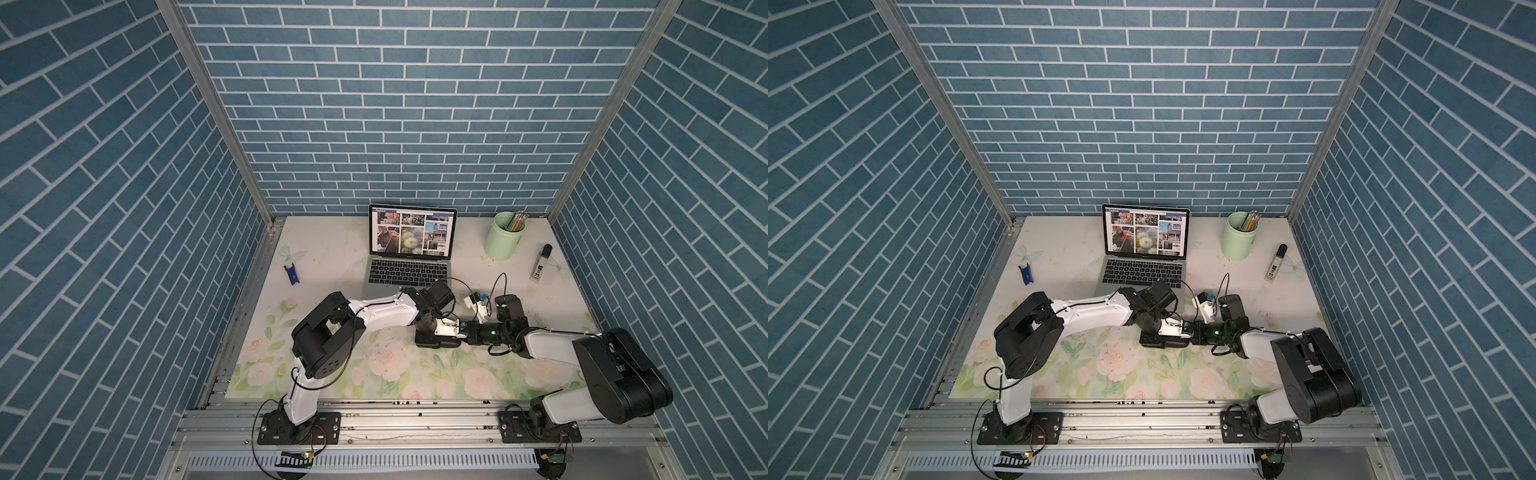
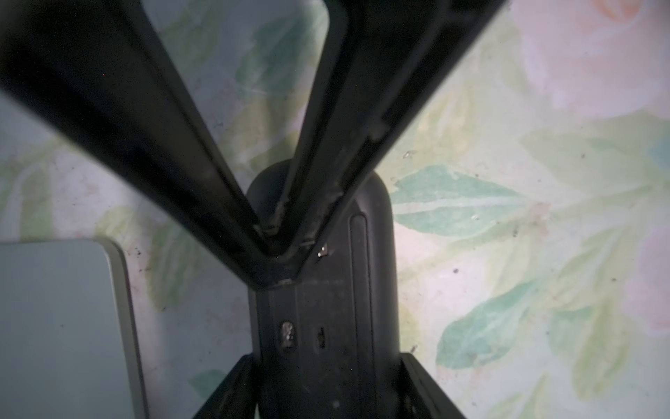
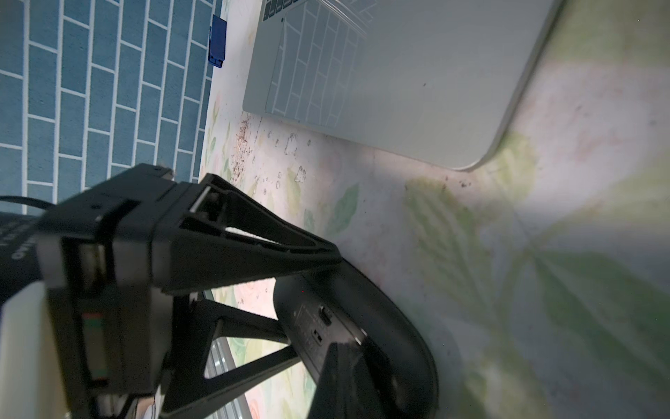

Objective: Remove the wireless mouse receiver from the laptop
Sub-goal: Insert the USB plug into the mouse.

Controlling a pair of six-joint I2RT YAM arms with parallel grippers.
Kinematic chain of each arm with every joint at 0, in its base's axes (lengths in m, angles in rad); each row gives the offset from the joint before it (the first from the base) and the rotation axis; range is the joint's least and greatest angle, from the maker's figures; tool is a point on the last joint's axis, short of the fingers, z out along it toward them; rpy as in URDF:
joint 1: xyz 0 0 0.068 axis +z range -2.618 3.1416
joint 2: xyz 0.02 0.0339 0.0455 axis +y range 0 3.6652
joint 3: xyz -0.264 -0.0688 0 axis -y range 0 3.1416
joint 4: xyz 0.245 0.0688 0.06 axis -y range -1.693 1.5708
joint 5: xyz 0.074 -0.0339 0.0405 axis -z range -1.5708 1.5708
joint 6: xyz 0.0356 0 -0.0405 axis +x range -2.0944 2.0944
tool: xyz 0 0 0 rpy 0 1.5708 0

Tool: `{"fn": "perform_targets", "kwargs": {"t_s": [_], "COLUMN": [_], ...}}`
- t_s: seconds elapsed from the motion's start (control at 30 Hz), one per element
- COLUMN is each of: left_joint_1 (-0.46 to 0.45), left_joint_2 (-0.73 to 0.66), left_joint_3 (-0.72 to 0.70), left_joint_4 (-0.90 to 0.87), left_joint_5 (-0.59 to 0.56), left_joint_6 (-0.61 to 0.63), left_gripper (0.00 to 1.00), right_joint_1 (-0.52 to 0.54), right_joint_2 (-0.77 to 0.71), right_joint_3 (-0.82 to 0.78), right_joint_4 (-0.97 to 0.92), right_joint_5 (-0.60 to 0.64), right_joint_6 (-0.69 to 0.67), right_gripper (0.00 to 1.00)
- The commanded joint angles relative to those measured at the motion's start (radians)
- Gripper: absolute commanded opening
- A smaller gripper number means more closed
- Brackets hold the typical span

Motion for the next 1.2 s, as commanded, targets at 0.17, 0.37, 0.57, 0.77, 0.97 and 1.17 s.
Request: {"fn": "perform_targets", "kwargs": {"t_s": [0.17, 0.37, 0.57, 0.77, 0.97, 1.17], "left_joint_1": [-0.001, 0.003, 0.002, 0.003, 0.003, 0.002], "left_joint_2": [0.041, 0.039, 0.041, 0.042, 0.065, 0.097], "left_joint_3": [-0.001, 0.016, 0.036, 0.066, 0.093, 0.124], "left_joint_4": [-0.031, -0.036, -0.056, -0.065, -0.058, -0.056], "left_joint_5": [0.019, 0.014, 0.026, 0.042, 0.052, 0.066], "left_joint_6": [-0.021, -0.022, -0.028, -0.033, -0.038, -0.046], "left_gripper": [0.73, 0.78, 0.8, 0.81, 0.84, 0.84], "right_joint_1": [0.007, 0.007, 0.008, 0.007, 0.007, 0.007], "right_joint_2": [-0.028, -0.019, -0.07, -0.127, -0.134, -0.137], "right_joint_3": [0.073, 0.092, 0.088, 0.072, 0.055, 0.05], "right_joint_4": [-0.122, -0.113, -0.128, -0.151, -0.149, -0.15], "right_joint_5": [0.09, 0.087, 0.088, 0.097, 0.1, 0.099], "right_joint_6": [0.01, 0.017, 0.027, 0.03, 0.033, 0.032], "right_gripper": [0.0, 0.0, 0.0, 0.0, 0.0, 0.0]}}
